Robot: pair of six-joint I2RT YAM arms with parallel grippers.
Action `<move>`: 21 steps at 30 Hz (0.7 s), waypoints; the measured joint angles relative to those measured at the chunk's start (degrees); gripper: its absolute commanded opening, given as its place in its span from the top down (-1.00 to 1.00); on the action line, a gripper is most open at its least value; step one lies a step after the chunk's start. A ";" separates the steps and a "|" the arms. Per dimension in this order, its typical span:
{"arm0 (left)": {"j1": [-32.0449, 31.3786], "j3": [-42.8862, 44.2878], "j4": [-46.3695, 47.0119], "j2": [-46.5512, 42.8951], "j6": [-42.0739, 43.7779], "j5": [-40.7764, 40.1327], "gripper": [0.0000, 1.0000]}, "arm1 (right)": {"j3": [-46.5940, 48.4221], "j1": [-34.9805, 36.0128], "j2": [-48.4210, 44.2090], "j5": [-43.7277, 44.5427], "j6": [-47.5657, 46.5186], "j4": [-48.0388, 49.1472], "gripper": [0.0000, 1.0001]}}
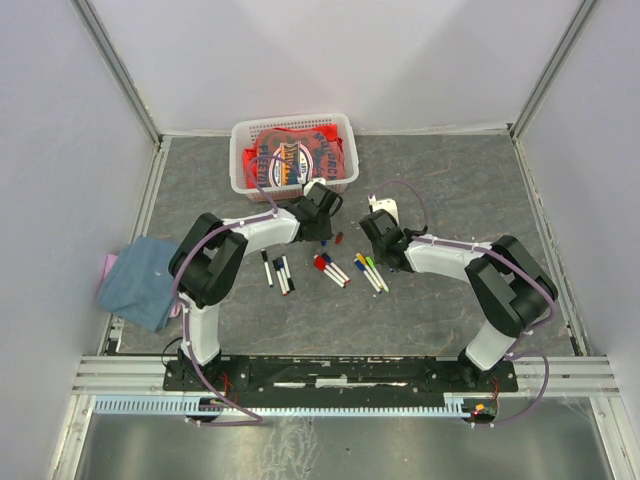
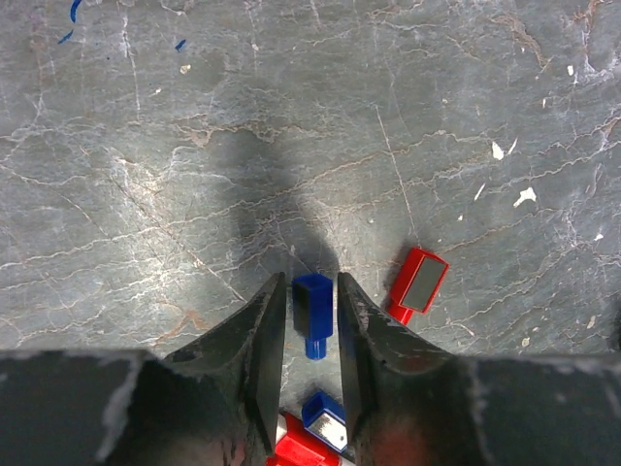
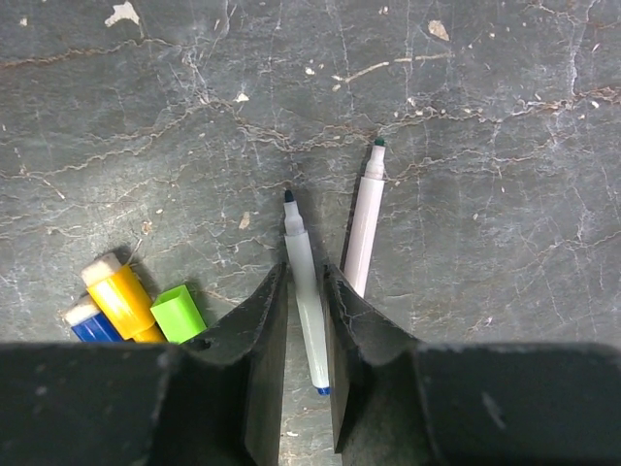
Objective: Open the pen caps
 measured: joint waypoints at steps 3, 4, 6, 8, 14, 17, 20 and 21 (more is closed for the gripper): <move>-0.09 0.09 0.04 0.07 0.00 0.00 0.26 | 0.00 0.00 -0.02 0.44 -0.11 -0.20 0.45; -0.09 0.09 0.04 0.07 0.00 0.00 0.26 | 0.00 0.00 -0.11 0.50 -0.15 -0.37 0.45; -0.09 0.11 0.04 0.07 0.00 0.00 0.25 | 0.00 0.00 -0.50 0.61 -0.35 -0.96 0.45; -0.09 0.13 0.02 0.07 0.00 0.00 0.25 | 0.00 0.02 -1.60 0.63 -0.61 -1.33 0.45; -0.20 0.13 0.04 0.07 0.00 -0.04 0.22 | 0.00 1.27 -6.64 0.92 -1.99 -2.25 0.41; -0.31 0.13 0.04 0.04 0.00 -0.11 0.11 | -0.02 2.84 -8.76 0.66 -2.43 -2.82 0.38; -0.35 0.00 0.04 -0.13 -0.02 -0.11 -0.03 | -0.52 3.91 -10.10 -0.33 -2.58 -3.06 0.36; -0.35 -0.22 0.13 -0.33 0.00 -0.11 -0.09 | -0.74 4.22 -10.43 -0.85 -2.69 -3.19 0.36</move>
